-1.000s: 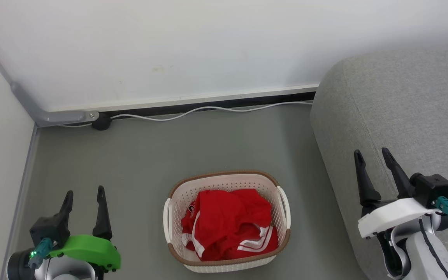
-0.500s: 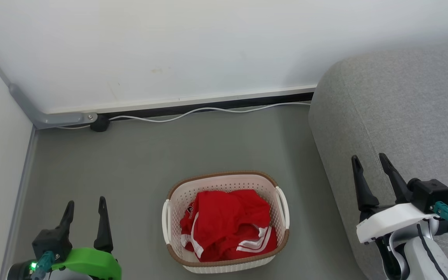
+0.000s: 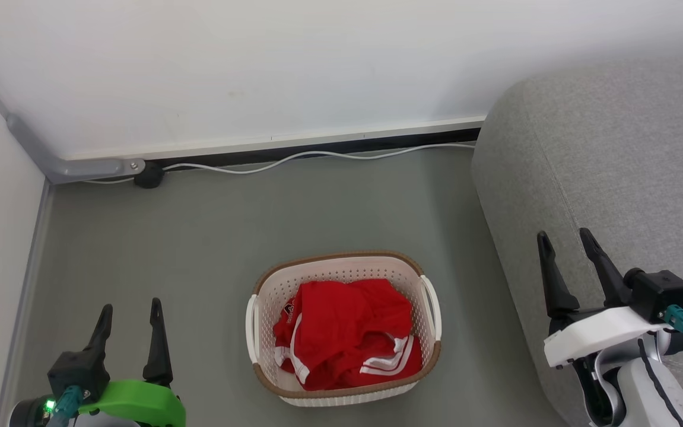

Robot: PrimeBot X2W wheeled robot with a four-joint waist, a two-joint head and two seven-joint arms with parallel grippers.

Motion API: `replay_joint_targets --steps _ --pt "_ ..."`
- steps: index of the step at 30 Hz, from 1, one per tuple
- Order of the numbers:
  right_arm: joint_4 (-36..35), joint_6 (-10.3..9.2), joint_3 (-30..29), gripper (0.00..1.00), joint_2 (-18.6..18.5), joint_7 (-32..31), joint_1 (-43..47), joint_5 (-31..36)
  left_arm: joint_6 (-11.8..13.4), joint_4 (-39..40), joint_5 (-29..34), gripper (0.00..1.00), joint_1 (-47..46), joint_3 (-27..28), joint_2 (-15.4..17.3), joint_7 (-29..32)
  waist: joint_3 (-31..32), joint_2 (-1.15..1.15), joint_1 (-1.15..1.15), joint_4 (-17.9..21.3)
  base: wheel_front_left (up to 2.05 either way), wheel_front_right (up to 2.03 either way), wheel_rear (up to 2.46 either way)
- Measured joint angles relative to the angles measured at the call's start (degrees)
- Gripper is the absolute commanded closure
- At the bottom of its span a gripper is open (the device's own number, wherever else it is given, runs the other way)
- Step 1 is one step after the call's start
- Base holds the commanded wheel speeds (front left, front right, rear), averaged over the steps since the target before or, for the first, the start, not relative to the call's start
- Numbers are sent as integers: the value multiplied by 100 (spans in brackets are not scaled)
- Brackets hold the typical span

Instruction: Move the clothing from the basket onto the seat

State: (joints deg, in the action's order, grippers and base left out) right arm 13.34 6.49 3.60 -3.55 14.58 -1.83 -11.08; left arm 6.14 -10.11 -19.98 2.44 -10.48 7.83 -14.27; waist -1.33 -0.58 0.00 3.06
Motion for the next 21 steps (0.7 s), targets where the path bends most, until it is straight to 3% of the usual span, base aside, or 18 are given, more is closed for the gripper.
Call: replay_joint_targets --steps 11,21 --pt "-196 -1 26 0 0 0 -163 1 0 73 62 0 -43 -48 8 0 -372 0 0 -14 0 0 0" --pt "-424 -1 38 0 -3 0 -678 1 -9 20 270 0 -678 -260 10 68 -1012 0 0 6 0 0 0"
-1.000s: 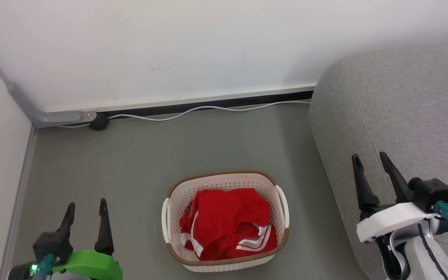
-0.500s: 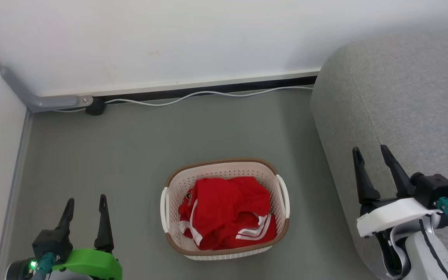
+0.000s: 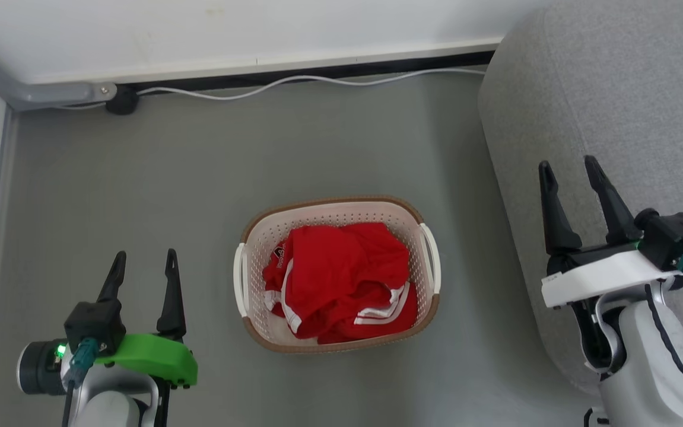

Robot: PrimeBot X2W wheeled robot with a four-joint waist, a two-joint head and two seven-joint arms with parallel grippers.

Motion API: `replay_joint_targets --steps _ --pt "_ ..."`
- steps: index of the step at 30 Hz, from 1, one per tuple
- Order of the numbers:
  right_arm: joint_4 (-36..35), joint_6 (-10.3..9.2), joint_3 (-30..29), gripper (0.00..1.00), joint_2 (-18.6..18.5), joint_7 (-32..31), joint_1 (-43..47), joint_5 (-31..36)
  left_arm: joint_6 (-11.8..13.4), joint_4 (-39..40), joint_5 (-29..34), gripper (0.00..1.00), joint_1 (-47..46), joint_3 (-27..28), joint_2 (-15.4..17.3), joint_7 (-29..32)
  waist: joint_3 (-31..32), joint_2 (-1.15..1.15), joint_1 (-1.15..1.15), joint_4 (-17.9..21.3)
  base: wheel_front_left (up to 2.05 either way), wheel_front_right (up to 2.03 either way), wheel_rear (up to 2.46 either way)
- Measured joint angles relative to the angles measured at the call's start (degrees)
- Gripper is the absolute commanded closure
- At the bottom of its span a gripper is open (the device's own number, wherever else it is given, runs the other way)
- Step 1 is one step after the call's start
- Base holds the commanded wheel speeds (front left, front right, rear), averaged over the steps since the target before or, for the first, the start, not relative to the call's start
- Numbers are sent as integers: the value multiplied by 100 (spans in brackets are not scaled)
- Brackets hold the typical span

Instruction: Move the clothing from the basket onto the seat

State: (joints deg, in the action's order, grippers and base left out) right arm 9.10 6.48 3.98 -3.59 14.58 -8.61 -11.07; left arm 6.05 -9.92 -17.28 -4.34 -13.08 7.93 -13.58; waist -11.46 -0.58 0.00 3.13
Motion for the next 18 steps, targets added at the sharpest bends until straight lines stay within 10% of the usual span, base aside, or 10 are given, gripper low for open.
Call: replay_joint_targets --steps 18 --pt "-341 -41 -53 0 -24 -27 -1061 5 -258 -827 477 0 -1356 -738 -183 407 -1402 0 0 306 0 0 0"
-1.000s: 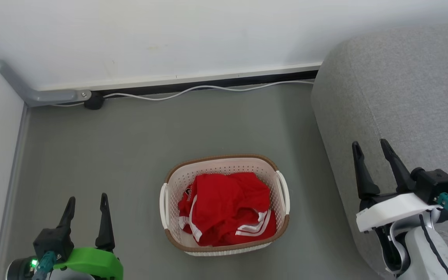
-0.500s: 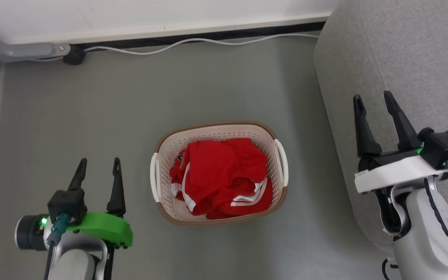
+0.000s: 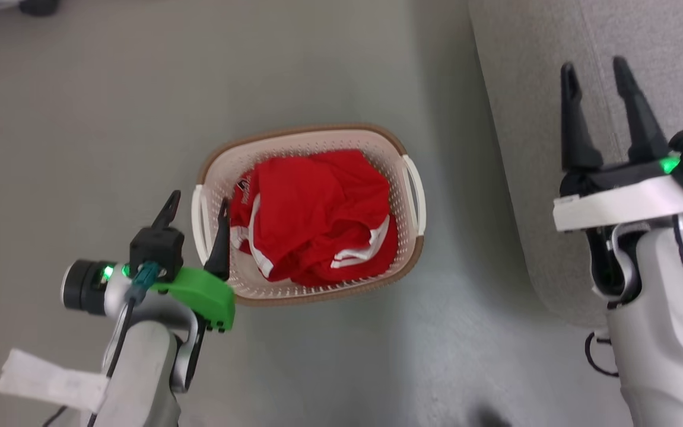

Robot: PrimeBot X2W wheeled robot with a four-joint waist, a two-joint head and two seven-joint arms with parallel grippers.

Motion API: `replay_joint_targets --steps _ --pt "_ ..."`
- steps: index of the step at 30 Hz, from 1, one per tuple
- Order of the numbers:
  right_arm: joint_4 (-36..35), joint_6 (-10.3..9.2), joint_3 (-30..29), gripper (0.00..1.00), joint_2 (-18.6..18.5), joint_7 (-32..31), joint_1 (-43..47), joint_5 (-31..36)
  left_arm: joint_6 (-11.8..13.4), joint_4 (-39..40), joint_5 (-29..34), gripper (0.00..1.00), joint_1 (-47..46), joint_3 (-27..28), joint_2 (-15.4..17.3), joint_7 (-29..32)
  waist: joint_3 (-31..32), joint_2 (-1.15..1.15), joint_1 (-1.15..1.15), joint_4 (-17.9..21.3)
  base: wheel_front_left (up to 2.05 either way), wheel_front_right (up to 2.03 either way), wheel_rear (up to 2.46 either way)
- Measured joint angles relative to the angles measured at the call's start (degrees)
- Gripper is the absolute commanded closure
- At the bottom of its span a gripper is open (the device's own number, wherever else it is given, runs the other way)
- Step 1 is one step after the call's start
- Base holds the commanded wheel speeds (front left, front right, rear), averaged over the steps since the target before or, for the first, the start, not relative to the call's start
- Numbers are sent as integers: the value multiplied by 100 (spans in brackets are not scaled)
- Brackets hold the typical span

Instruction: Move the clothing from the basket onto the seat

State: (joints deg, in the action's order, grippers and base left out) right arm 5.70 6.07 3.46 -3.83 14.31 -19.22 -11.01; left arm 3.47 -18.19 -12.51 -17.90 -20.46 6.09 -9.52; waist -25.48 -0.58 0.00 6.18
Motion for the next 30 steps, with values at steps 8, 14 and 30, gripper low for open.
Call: replay_joint_targets --steps 8,14,30 --pt "-135 -120 -264 0 2 1 -631 -136 -183 -423 363 0 -742 -392 -42 232 -651 0 0 158 0 0 0" --pt "-196 -165 -365 0 1 2 -1119 -237 -324 -761 627 0 -1222 -691 -107 402 -1147 0 0 258 0 0 0" --pt "-188 -163 -205 0 24 13 -2056 -364 -803 -1634 1229 0 -2380 -1429 -149 694 -2501 0 1 571 0 0 0"
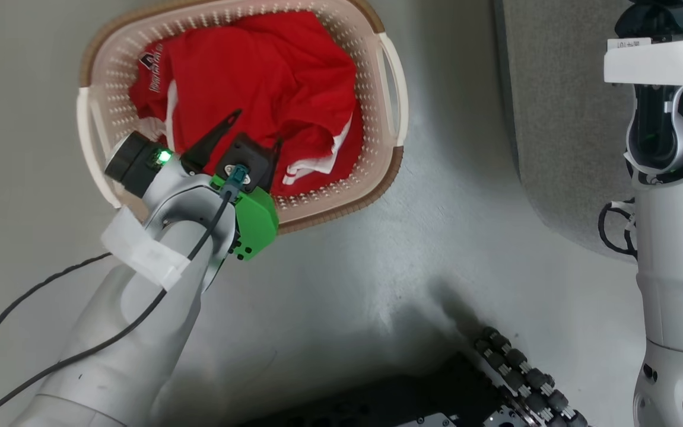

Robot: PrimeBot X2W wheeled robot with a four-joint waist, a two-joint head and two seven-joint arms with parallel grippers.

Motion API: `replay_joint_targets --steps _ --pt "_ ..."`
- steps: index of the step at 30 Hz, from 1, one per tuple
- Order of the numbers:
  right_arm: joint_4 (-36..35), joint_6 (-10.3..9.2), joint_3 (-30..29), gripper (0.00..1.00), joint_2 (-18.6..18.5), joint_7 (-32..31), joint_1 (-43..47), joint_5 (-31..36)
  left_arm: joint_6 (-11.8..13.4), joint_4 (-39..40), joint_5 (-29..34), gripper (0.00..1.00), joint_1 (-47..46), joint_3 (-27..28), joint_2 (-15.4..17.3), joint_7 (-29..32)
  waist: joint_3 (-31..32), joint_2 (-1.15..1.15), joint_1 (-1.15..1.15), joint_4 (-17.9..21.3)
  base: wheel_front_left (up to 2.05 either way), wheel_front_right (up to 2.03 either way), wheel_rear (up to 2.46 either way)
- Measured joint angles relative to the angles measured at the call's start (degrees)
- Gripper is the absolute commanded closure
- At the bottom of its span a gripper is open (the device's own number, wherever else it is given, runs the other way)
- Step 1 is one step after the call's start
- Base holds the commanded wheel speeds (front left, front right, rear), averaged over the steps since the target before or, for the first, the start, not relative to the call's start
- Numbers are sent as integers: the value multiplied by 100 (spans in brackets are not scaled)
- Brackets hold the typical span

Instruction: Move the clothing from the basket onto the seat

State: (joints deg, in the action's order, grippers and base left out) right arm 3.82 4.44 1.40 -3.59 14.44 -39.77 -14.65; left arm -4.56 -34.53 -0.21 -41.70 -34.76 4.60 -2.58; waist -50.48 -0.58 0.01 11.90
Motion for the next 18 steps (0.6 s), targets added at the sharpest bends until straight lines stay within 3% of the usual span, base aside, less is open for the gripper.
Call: replay_joint_targets --steps 18 --pt "148 9 311 0 34 15 -272 -1 -105 -770 151 0 -638 -214 -12 -136 -586 0 0 416 0 0 0"
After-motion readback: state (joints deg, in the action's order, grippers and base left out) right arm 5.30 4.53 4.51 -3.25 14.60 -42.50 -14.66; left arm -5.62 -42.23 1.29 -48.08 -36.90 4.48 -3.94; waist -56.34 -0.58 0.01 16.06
